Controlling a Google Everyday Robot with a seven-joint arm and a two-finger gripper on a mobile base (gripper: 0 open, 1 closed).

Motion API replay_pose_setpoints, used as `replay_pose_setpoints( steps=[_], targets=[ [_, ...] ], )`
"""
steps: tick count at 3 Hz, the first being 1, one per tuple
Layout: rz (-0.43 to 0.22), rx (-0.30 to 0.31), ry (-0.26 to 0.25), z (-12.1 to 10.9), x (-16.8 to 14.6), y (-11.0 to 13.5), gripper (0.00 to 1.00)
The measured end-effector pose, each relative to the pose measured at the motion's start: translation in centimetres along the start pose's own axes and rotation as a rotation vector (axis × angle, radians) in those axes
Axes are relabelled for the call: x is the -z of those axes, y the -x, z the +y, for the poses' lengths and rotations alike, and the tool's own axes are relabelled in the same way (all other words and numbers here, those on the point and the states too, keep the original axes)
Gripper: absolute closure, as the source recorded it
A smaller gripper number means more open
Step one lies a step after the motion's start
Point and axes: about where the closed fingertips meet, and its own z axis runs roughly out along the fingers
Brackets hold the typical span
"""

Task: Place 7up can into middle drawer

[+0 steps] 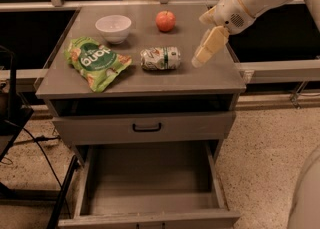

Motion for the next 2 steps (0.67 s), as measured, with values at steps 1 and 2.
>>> replay_pose_setpoints(
  steps=[1, 2],
  targets=[
    [-0.091, -0.018, 0.033, -0.4, -2.1, -0.4, 0.00],
    [-0.200, -0.025, 0.046, -1.0, -4.1, -0.4, 0.00]
  ],
)
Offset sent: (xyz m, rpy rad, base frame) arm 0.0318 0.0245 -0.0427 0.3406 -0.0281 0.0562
